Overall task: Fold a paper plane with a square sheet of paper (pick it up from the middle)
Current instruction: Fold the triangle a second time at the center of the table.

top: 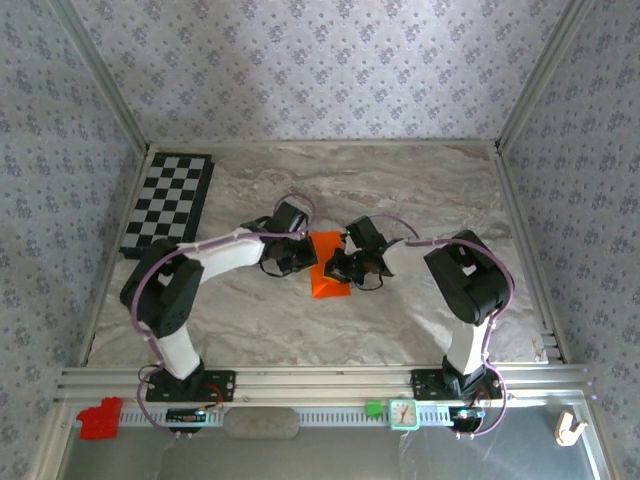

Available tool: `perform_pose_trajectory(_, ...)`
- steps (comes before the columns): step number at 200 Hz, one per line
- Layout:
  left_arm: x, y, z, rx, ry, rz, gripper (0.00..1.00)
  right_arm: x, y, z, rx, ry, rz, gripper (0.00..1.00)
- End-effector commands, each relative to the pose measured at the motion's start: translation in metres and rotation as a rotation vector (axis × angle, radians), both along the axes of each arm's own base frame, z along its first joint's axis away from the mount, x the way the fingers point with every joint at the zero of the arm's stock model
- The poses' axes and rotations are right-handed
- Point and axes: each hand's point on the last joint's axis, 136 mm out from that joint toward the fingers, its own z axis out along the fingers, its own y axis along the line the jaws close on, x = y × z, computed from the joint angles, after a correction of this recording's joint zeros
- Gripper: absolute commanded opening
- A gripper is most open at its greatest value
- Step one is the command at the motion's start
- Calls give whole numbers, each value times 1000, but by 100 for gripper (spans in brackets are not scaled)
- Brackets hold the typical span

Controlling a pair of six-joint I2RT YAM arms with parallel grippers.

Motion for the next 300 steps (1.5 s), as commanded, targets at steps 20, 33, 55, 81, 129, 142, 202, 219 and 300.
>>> perform_pose_trajectory(20, -34, -15, 4, -156, 75, 17, 19, -27, -54, -64, -290, 153, -124, 4)
perform_pose_trajectory(33, -42, -18, 0, -172, 97, 6, 19, -27, -57, -65, -303, 156, -136, 3)
perform_pose_trajectory(55, -51, -18, -8, -161, 116, -8, 17, -28, -57, -67, -308, 167, -142, 3)
perform_pose_trajectory(81, -54, -14, -20, -135, 136, -1, 12, -28, -56, -68, -307, 175, -141, 3)
perform_pose_trajectory(129, -53, -19, -28, -122, 160, -17, 8, -27, -55, -66, -304, 177, -139, 3)
perform_pose_trajectory(142, -53, -17, -31, -110, 166, -18, 8, -28, -56, -66, -304, 180, -140, 3)
perform_pose_trajectory(202, -59, -3, -49, -34, 194, -24, 8, -29, -58, -67, -315, 190, -138, 4)
perform_pose_trajectory(219, -62, 2, -54, -6, 206, -28, 8, -30, -59, -68, -316, 192, -136, 4)
perform_pose_trajectory(300, -83, 23, -68, 119, 233, -141, 4, -32, -60, -71, -319, 206, -133, 4)
